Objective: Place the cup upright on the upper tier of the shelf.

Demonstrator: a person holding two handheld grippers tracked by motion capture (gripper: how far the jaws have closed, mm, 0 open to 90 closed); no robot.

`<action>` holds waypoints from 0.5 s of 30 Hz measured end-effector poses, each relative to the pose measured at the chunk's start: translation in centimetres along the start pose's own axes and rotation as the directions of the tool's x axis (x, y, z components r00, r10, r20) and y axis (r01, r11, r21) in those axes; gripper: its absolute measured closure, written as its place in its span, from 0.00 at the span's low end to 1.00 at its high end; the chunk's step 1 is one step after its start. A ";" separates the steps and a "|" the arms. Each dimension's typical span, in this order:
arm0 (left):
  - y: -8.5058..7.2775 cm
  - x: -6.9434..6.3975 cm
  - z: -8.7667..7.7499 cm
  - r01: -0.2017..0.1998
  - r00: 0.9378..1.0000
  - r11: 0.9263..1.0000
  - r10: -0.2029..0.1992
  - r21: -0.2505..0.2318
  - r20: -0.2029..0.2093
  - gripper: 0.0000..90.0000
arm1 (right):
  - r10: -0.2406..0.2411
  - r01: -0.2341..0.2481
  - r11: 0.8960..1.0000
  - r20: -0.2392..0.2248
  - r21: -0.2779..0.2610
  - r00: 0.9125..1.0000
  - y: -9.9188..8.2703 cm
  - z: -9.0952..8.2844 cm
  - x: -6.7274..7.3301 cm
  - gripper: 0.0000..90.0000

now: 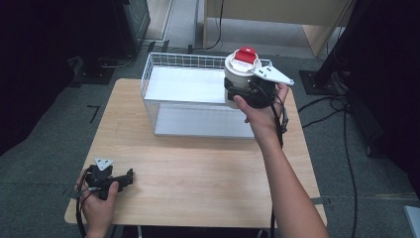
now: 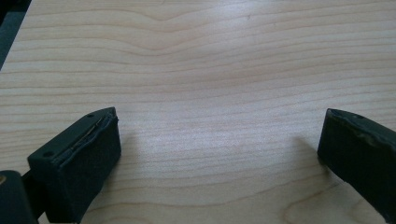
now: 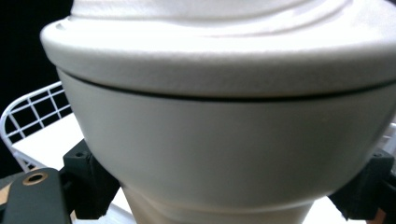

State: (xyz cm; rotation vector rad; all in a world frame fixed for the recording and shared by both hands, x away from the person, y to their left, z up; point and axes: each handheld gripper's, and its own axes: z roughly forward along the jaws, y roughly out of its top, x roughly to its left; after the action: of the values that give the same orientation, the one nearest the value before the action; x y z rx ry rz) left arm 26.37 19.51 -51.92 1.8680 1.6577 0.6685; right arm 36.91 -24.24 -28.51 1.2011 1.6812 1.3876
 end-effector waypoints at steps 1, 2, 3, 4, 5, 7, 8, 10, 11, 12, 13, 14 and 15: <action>0.0 0.0 0.0 0.000 1.000 1.000 0.000 0.000 0.000 0.00 | 0.003 -0.003 1.000 0.003 0.001 1.000 0.1 0.3 0.0 0.14; 0.0 0.0 0.0 0.000 1.000 1.000 0.000 0.000 0.000 0.00 | 0.007 -0.007 1.000 0.014 0.007 1.000 0.3 1.0 0.1 0.14; 0.0 0.0 0.0 0.000 1.000 1.000 0.000 0.000 0.000 0.00 | 0.007 -0.007 1.000 0.014 0.007 1.000 0.3 1.0 0.1 0.14; 0.0 0.0 0.0 0.001 1.000 1.000 -0.001 0.000 0.000 0.00 | 0.012 -0.012 1.000 0.019 0.009 1.000 0.5 1.6 0.2 0.14; 0.0 0.0 0.0 0.001 1.000 1.000 -0.001 0.000 0.000 0.00 | 0.012 -0.012 1.000 0.019 0.009 1.000 0.5 1.6 0.2 0.14; 0.0 0.0 0.0 0.000 1.000 1.000 0.000 0.000 0.000 0.00 | 0.013 -0.013 1.000 0.021 0.014 1.000 0.8 2.6 0.3 0.14; 0.0 0.0 0.0 0.001 1.000 1.000 -0.001 0.001 0.001 0.00 | 0.010 -0.010 1.000 0.022 0.016 1.000 0.8 2.9 0.4 0.14; 0.0 0.0 0.0 0.001 1.000 1.000 -0.001 0.001 0.001 0.00 | 0.002 -0.003 1.000 0.027 0.024 1.000 1.0 3.6 0.6 0.14; 0.0 0.0 0.0 0.001 1.000 1.000 -0.001 0.001 0.001 0.00 | 0.002 -0.003 1.000 0.027 0.024 1.000 1.0 3.6 0.6 0.14; 0.0 0.0 0.0 0.002 1.000 1.000 -0.002 0.001 0.001 0.00 | -0.015 0.013 0.999 0.037 0.038 0.999 1.1 4.3 0.7 0.14; 0.0 0.0 0.0 0.001 1.000 1.000 -0.001 0.000 0.001 0.00 | -0.015 0.013 0.999 0.037 0.038 0.999 1.1 4.3 0.7 0.14; 0.0 0.0 0.0 0.001 1.000 1.000 -0.001 0.000 0.001 0.00 | -0.009 0.007 0.999 0.037 0.048 0.999 1.3 4.8 0.7 0.14; 0.0 0.0 0.0 0.001 1.000 1.000 -0.001 0.000 0.001 0.00 | 0.000 -0.002 0.999 0.035 0.054 0.999 1.4 5.1 0.8 0.14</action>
State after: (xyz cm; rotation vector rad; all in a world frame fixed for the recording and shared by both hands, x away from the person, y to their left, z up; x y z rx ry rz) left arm 26.37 19.51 -51.91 1.8672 1.6583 0.6670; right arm 41.47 -21.56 -28.34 1.2496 1.7031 1.3223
